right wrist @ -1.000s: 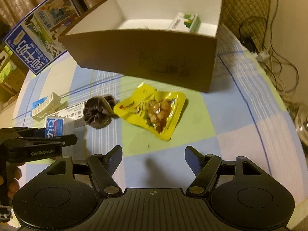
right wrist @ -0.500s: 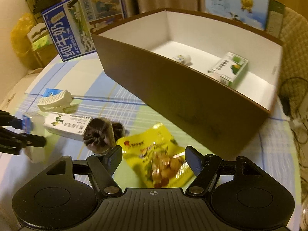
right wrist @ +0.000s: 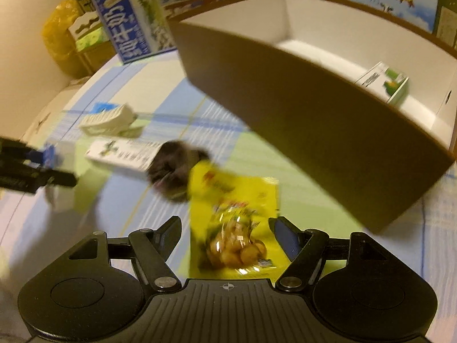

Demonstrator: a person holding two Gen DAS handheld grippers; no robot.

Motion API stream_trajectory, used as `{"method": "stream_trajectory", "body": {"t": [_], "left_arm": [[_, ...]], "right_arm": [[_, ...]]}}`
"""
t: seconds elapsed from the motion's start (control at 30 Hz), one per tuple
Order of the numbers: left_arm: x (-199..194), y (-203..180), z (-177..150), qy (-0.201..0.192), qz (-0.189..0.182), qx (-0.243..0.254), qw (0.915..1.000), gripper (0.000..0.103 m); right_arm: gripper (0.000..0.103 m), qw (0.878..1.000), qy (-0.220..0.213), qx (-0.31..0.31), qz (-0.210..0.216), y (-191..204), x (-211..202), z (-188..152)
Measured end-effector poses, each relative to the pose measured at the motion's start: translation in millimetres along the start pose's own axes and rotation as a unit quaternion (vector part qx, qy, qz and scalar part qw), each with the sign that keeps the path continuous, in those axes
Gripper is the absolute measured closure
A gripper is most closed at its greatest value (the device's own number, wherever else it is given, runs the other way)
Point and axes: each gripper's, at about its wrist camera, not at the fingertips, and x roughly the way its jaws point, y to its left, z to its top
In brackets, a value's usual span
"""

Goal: Organize objects
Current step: 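Lift the blue toothpick box with the left gripper while the right grasps the yellow snack packet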

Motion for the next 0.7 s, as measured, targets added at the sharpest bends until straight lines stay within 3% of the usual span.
{"method": "stream_trajectory", "body": {"t": [0.17, 0.3, 0.5, 0.7], "left_arm": [[0.4, -0.5, 2.3, -0.002, -0.005, 0.004, 1.0, 0.048], [0.1, -1.9, 5.4, -0.007, -0.01, 0.009, 0.9999, 0.048], [-0.9, 0.2, 11.4, -0.015, -0.013, 0.012, 0.9997, 0.048], [-1.5, 4.6, 19.5, -0.023, -0.011, 0.012, 0.9996, 0.048]], "right_arm": [[0.034, 0.999, 0.011, 0.021, -0.038, 21.4, 5.7, -1.5], [0.034, 0.993, 0.035, 0.091, -0.069, 21.0, 17.8, 6.3], [0.034, 0.978, 0.037, 0.18, -0.099, 11.6, 22.4, 20.4], [0.034, 0.974, 0.043, 0.171, -0.144, 19.5, 32.4, 29.5]]}}
